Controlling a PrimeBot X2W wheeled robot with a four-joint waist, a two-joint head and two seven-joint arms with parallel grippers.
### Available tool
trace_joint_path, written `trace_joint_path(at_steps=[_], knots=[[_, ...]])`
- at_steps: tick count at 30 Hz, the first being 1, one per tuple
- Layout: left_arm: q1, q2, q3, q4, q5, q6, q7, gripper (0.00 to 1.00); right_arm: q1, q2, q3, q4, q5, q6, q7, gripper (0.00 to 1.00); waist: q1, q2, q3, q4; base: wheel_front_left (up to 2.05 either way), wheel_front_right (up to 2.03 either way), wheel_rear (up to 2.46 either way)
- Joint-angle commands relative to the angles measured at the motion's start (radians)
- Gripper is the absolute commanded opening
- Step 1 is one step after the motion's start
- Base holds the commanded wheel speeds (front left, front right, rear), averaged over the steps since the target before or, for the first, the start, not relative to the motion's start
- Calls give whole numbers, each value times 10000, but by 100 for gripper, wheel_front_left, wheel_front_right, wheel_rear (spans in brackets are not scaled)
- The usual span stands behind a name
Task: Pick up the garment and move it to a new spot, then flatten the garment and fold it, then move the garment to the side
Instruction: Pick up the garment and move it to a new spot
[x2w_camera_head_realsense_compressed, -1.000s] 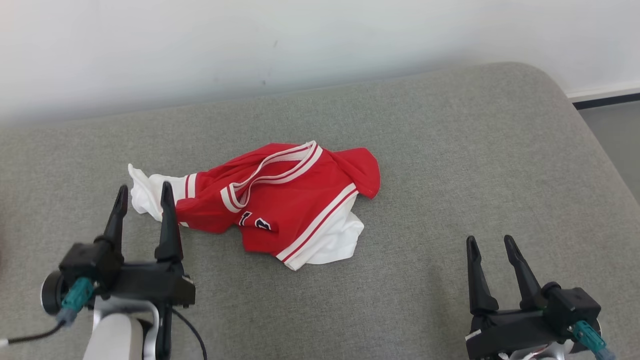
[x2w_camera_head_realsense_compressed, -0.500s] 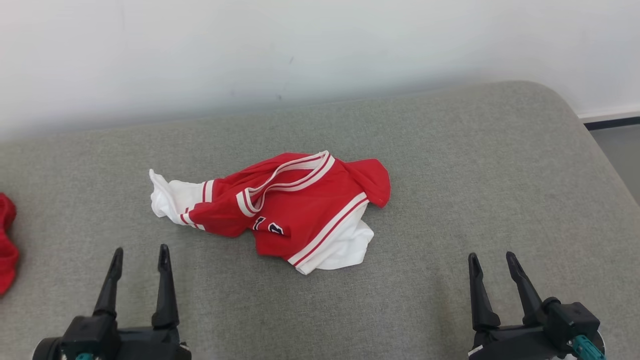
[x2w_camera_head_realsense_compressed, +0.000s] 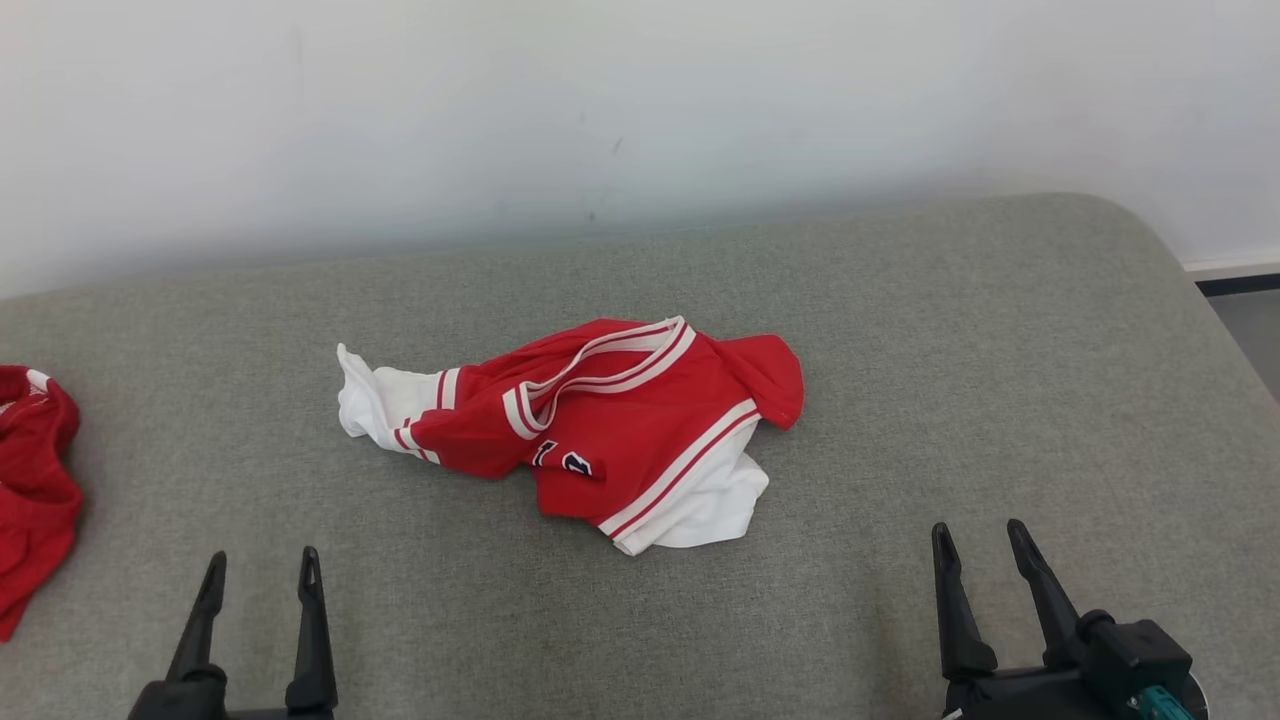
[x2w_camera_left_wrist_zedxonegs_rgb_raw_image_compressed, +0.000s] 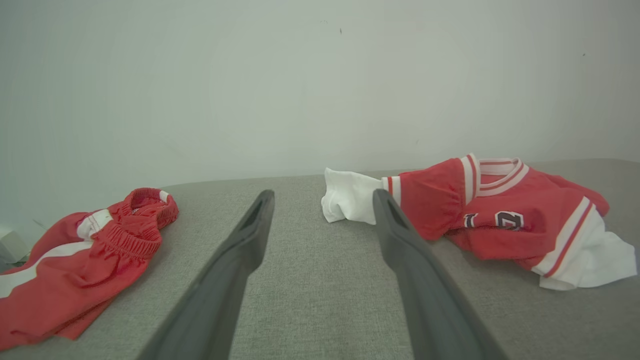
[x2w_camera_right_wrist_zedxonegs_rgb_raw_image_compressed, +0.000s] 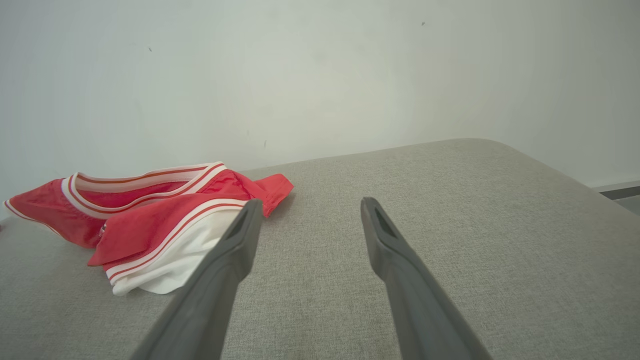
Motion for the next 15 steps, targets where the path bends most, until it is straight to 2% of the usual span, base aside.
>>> trace_joint_path(at_steps=[1,15], knots=[[223,14,-6,71,165,20,-33,100,201,-14,-19,-16,-46,34,-7,100,1,0,-35,59,0,0,0],[370,-10,-7,138,240,148,-33,100,268,-14,-83,156,-148,34,-6,100,1,0,-103,318,0,0,0]])
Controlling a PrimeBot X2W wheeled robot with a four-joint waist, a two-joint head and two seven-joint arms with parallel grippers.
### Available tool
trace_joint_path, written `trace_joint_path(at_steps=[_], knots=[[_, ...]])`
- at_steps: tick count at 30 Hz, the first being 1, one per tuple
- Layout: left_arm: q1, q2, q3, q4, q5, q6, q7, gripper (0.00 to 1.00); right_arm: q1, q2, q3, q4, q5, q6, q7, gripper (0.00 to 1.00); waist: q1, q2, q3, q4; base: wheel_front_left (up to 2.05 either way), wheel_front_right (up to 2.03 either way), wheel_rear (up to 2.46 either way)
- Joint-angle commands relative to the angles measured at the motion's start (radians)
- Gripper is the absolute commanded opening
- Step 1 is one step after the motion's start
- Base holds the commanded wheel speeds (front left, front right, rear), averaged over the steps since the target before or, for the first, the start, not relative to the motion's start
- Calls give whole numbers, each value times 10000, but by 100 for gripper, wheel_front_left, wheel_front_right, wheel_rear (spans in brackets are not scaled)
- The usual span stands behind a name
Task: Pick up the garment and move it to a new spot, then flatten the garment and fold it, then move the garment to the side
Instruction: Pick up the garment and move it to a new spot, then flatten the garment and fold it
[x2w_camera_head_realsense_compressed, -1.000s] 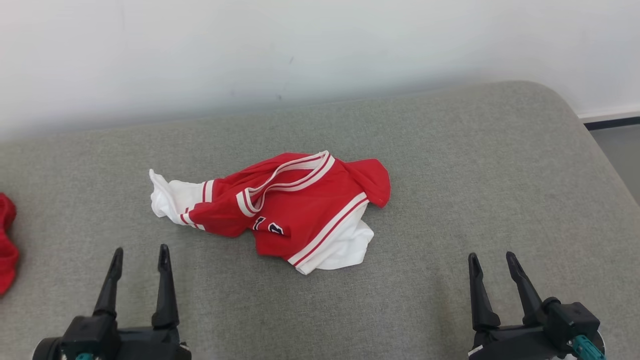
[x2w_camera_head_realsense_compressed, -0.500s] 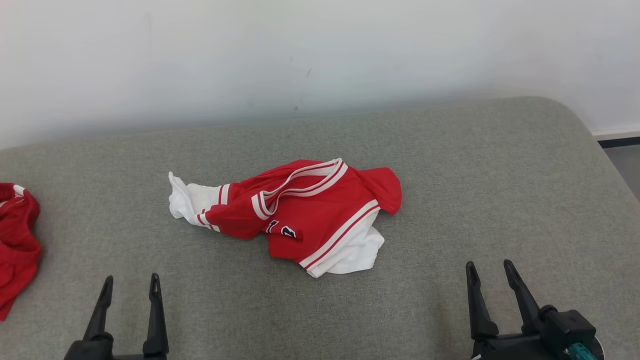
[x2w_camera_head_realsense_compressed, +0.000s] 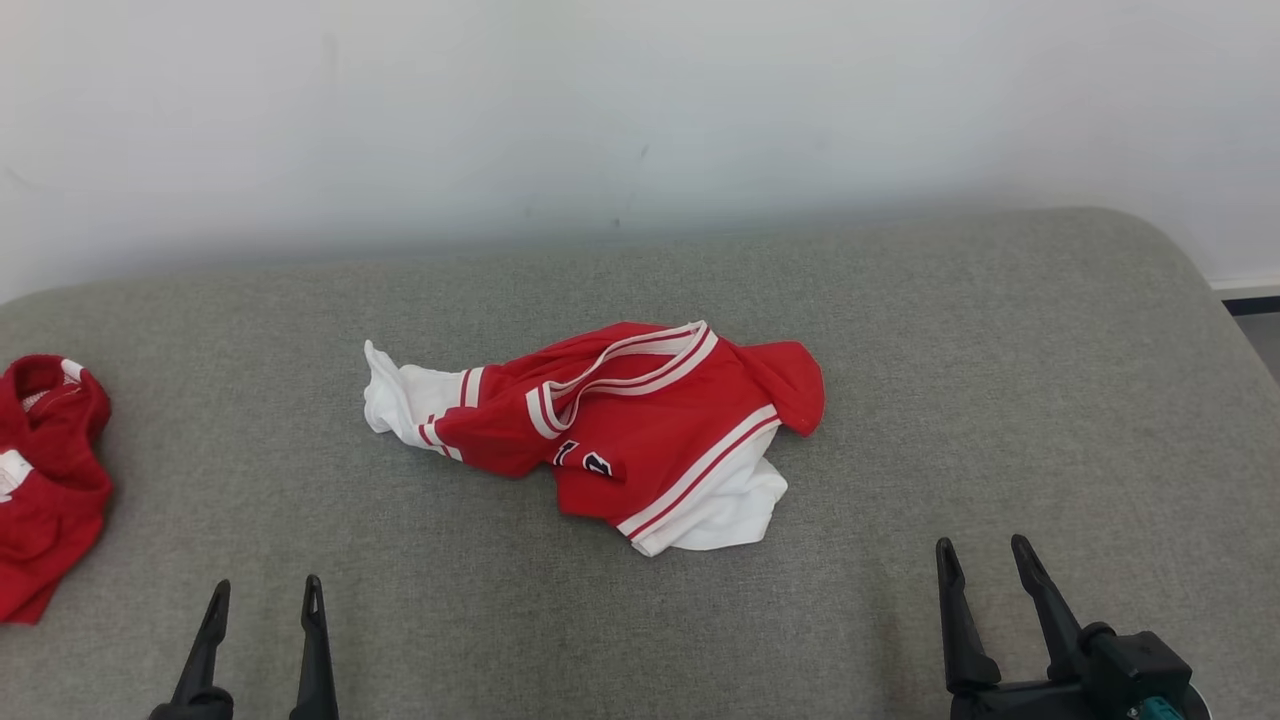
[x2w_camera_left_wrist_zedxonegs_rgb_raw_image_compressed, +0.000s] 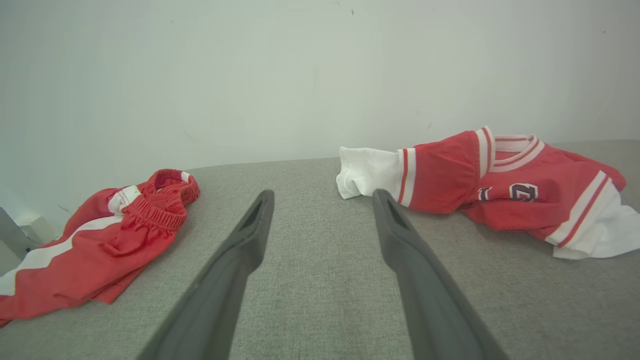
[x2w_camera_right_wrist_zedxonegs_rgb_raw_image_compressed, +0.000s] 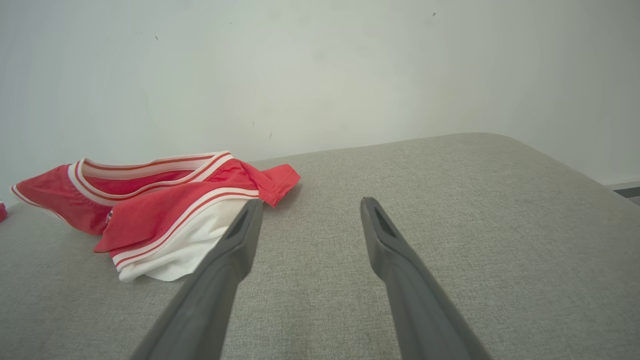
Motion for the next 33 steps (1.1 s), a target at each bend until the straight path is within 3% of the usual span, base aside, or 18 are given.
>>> trace_joint_path(at_steps=[1,24,33], knots=[[18,-10,22,13,5,63,-33,100,90,-14,2,43,-58,34,-6,100,1,0,-4,17,0,0,0],[124,-51,-171,-140,54,309,-33,100,4,-14,133,102,-68,35,-6,100,1,0,27,-44,0,0,0],[-1005,-30,-1316,64,124,-9,-33,100,-251,-14,298,92,55,35,-6,100,1,0,280,-348,0,0,0]])
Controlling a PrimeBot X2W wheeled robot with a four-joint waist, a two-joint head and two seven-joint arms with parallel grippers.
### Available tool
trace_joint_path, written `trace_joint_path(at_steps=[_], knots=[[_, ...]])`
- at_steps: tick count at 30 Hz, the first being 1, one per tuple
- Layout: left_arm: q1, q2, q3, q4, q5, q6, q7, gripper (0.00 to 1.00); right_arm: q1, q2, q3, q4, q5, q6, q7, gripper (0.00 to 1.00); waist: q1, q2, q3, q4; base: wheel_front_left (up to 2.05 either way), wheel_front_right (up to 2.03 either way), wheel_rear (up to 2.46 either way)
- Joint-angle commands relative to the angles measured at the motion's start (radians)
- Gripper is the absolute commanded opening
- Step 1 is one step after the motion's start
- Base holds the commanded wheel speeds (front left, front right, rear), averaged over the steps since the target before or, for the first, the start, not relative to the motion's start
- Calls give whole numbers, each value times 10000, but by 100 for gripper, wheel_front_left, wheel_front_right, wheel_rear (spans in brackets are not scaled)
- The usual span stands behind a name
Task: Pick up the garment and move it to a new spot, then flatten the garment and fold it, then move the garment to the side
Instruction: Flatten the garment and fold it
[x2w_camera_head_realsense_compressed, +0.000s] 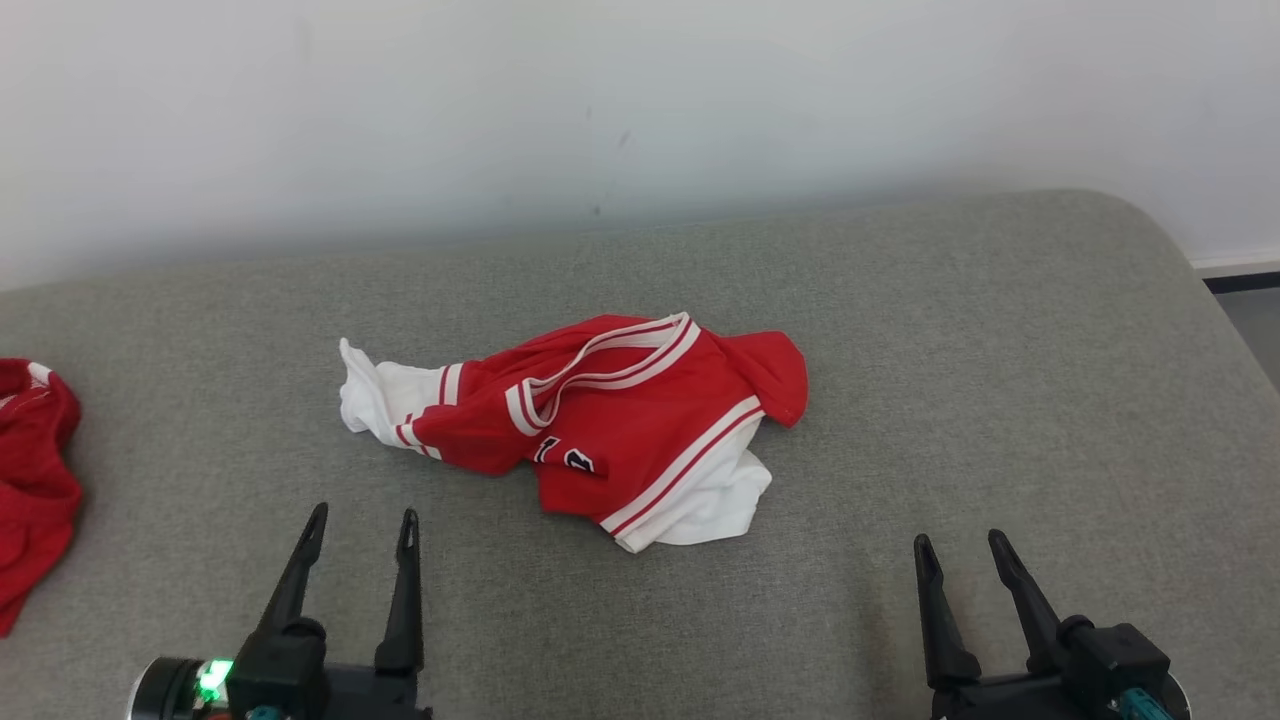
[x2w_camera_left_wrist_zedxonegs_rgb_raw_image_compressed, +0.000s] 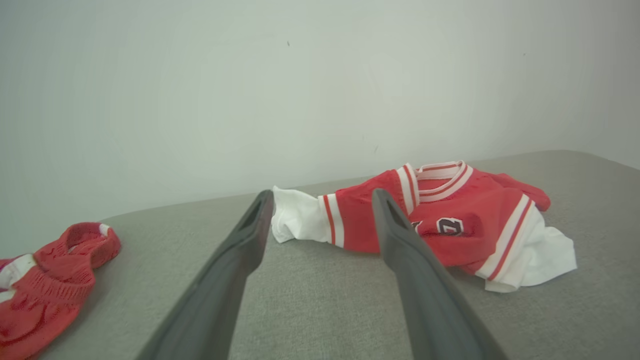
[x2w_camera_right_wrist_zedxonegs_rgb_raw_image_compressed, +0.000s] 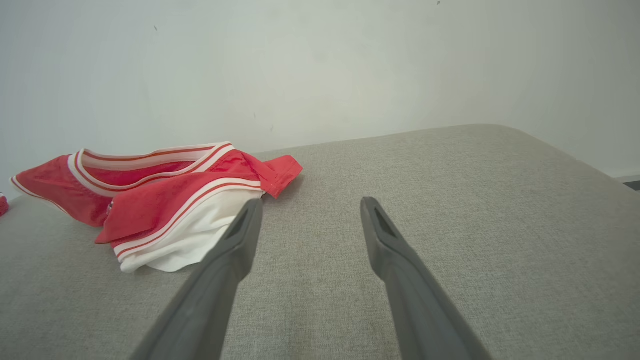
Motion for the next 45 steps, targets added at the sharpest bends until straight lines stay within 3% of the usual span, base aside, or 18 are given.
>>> trace_joint_path(at_steps=[1,18,26,34,35,36,40,45], knots=[[-458,5,-309,213,-50,-119,-33,100,-210,-16,74,-21,74,35,-6,100,-1,-1,180,-249,0,0,0],[-3450,469,-3340,3097,-319,-311,-33,100,-825,-13,488,23,670,35,-5,100,-1,-1,1140,-2628,0,0,0],[-5049,773,-4242,5095,-359,-311,-32,100,-1122,-11,587,66,952,35,-6,100,-1,-1,1505,-3189,0,0,0],[-6448,700,-4393,7968,-234,-134,-3,100,-1238,-10,651,115,1167,35,-6,100,-1,-1,1688,-3457,0,0,0],[-6576,648,-4407,8313,-258,-111,49,56,-1229,-11,644,122,1169,35,-6,100,-1,-1,1686,-3466,0,0,0],[-6710,595,-4384,8538,-310,-80,22,0,-1215,-14,629,129,1165,35,-6,100,-1,-1,1687,-3465,0,0,0],[-7127,366,-4359,9076,-538,-115,-30,0,-1103,-14,502,90,1165,35,-6,100,-1,-1,1618,-3287,0,0,0],[-7336,159,-4297,8166,-911,-181,-27,0,-1012,-14,376,36,1052,35,-6,100,-1,-1,1498,-2807,0,0,0]])
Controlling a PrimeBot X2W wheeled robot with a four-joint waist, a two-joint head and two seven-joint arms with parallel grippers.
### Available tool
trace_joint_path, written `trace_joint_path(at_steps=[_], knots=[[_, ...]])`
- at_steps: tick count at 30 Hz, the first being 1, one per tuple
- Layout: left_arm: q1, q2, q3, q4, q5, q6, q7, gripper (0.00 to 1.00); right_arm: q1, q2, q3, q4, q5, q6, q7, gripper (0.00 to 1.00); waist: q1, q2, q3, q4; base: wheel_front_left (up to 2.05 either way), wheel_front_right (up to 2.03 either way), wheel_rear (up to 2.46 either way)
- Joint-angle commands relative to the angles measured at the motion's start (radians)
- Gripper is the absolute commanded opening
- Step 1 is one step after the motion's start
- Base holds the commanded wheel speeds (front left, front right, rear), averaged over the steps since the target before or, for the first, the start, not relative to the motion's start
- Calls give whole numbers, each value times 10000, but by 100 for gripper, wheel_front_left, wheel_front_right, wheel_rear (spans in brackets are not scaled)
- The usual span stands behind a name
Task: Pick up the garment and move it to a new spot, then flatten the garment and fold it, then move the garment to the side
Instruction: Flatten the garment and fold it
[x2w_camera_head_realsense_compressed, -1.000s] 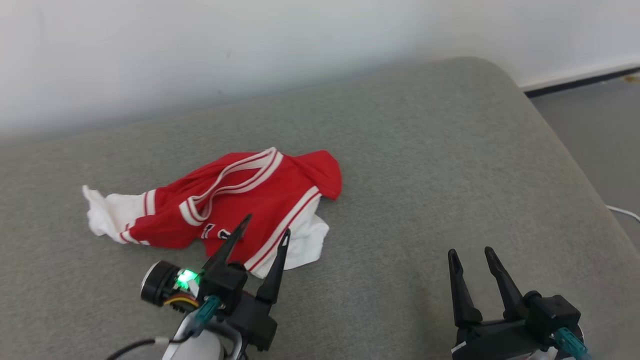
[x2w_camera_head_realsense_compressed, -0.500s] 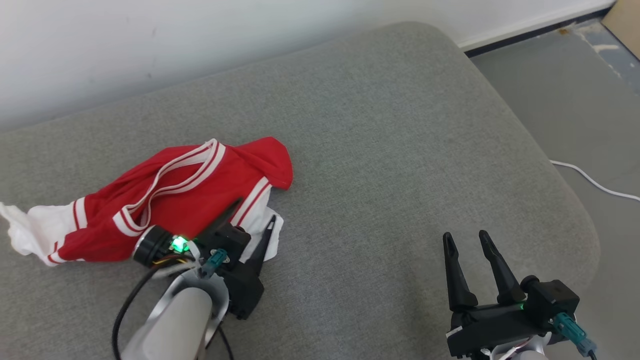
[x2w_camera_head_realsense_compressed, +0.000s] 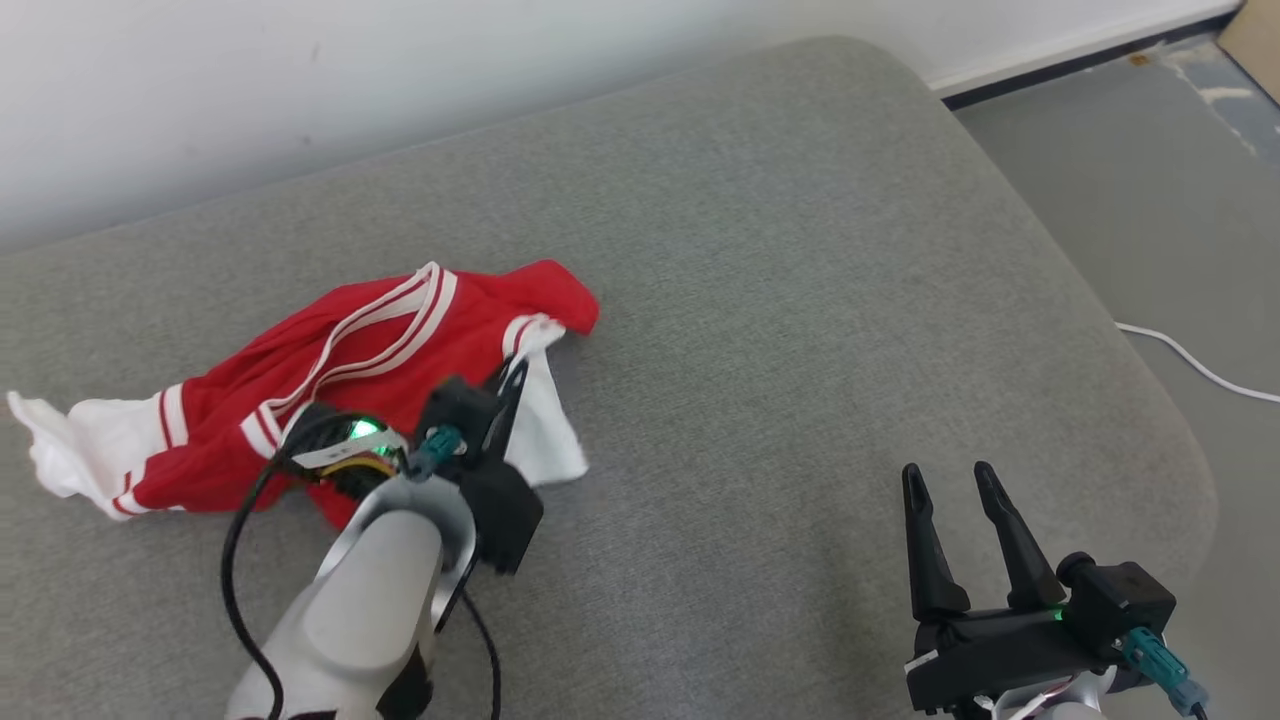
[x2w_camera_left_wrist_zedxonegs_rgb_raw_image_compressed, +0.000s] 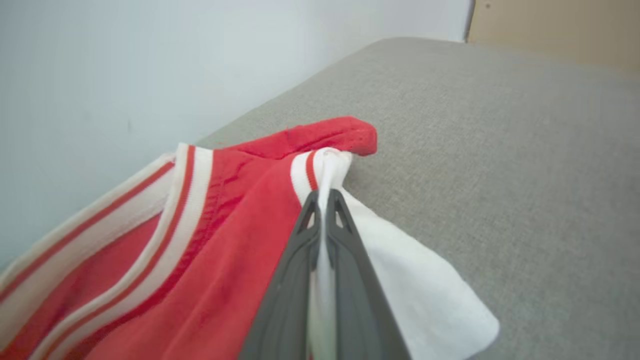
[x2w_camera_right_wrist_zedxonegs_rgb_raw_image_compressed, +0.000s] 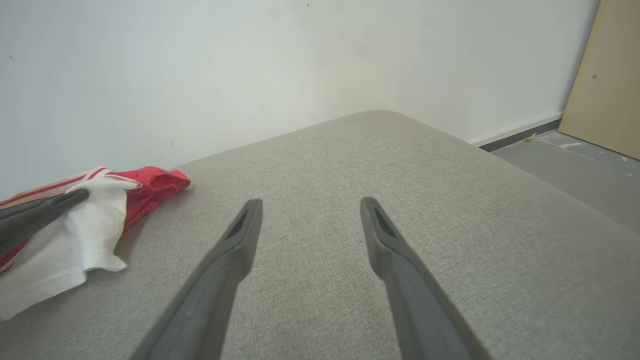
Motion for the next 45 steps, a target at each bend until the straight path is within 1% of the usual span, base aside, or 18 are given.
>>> trace_joint_path(at_steps=[1,2,7,12,17,21,24,28,31,35,36,37,38,40,45], knots=[[-124,-103,46,-832,-208,-26,-31,0,177,-11,-82,-62,-140,35,-6,100,-1,-1,-158,559,0,0,0],[-124,-103,46,-832,-208,-26,-31,0,177,-11,-82,-62,-140,35,-6,100,-1,-1,-158,559,0,0,0],[467,-170,183,-2704,-817,41,-32,0,314,-17,-271,-97,-288,35,-6,100,-1,-1,-339,1456,0,0,0],[1649,-182,523,-4240,-1459,363,-33,0,415,-17,-344,-62,-433,35,-6,100,-1,-1,-595,2319,0,0,0],[3359,-182,1504,-5547,-2160,763,-33,0,507,-13,-279,-81,-540,35,-6,100,-1,-1,-789,2974,0,0,0],[4823,-188,2507,-6496,-3093,1009,-33,0,577,-17,-225,-81,-601,35,-6,100,-1,-1,-852,3327,0,0,0],[5724,-192,2885,-6753,-3433,1134,-34,0,628,-11,-116,-53,-660,35,-6,100,-1,-1,-886,3484,0,0,0],[6641,-188,3259,-6763,-3942,1279,-34,0,627,-14,-93,-37,-700,35,-6,100,-1,-1,-933,3557,0,0,0],[7098,-188,3304,-6742,-4411,1403,-34,0,658,-16,-68,2,-733,35,-6,100,-1,-1,-967,3540,0,0,0],[7428,-184,3054,-6512,-4794,1471,-34,0,682,-10,-92,10,-768,35,-6,100,-1,-1,-965,3533,0,0,0],[7444,-181,2979,-6459,-4683,1499,-34,7,691,-14,-102,8,-783,35,-6,100,-1,-1,-961,3536,0,0,0],[7426,-182,2950,-6456,-4579,1535,-34,47,699,-14,-116,0,-788,35,-6,100,-1,-1,-957,3542,0,0,0],[7414,-182,2960,-6499,-4565,1575,-34,100,708,-14,-125,-6,-785,35,-6,100,-1,-1,-958,3548,0,0,0],[7374,-179,3094,-6785,-4492,1640,-34,100,729,-13,-125,-15,-790,35,-6,100,-1,-1,-965,3557,0,0,0],[7338,-180,3423,-7784,-3920,1728,-34,100,715,-13,-146,-57,-762,35,-6,100,-1,-1,-939,3566,0,0,0]])
